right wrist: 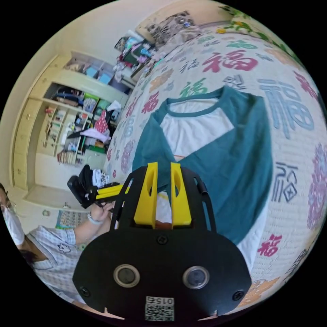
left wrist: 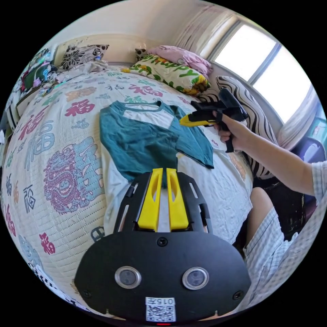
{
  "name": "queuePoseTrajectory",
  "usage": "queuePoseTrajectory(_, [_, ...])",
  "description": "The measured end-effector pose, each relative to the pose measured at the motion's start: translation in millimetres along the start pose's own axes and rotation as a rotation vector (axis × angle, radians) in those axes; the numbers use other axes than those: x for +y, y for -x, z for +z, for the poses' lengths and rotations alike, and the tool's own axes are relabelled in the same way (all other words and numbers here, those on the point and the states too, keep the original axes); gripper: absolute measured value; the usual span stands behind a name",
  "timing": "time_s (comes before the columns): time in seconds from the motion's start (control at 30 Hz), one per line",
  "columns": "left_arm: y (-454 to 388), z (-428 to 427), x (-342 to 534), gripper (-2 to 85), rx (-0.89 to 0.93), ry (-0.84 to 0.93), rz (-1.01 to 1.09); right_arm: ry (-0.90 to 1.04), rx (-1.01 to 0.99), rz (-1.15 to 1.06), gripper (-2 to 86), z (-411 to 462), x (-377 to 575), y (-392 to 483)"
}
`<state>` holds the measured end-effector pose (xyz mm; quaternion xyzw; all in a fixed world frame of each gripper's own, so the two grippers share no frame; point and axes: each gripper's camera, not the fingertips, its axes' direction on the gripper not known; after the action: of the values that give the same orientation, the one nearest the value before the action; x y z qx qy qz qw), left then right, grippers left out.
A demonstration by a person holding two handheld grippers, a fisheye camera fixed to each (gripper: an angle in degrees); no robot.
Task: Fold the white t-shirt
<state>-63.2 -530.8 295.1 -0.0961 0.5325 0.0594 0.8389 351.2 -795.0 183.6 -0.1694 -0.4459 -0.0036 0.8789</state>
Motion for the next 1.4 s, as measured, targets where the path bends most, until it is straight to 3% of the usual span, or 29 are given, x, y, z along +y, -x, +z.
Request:
queuePoseTrajectory(0.17, [-8, 42, -17, -0.3, 0.025, 0.164, 0.046, 0.147, 0.142, -0.066, 0.3, 28, -2, -15])
queuePoseTrajectory(0.43, [-20, 38, -38, -0.6, 0.01, 0.225, 0.121, 0.089, 0.054, -0.009, 0.1, -18, 19, -71])
queuePoseTrajectory(0.53, [-9, 10, -59, 0.0, 0.02, 0.101, 0.131, -0.037, -0.035, -0.042, 2.0, -56, 24, -88])
queuePoseTrajectory(0.67, [28, -12, -111, 4.5, -0.073, 0.031, 0.091, -0.141, 0.121, -0.019, 6.5, -103, 16, -121])
queuePoseTrajectory(0.9, [100, 25, -216, 8.6, -0.13, 0.061, -0.045, -0.094, 0.201, 0.071, 12.4, -114, -23, -170])
queuePoseTrajectory(1.0, [118, 51, -235, 9.0, -0.065, 0.091, -0.117, -0.021, 0.229, 0.085, 12.8, -103, -31, -185])
queuePoseTrajectory(1.13, [121, 71, -236, 5.2, -0.114, 0.144, -0.094, 0.022, 0.259, 0.028, 5.3, -99, -24, -195])
queuePoseTrajectory(1.23, [125, 70, -237, 0.6, -0.045, 0.189, -0.056, 0.156, 0.086, 0.002, 0.9, -92, -18, -212])
queuePoseTrajectory(1.4, [126, 44, -247, -0.6, -0.071, 0.109, -0.048, 0.068, 0.18, 0.02, -0.3, -113, -5, -221])
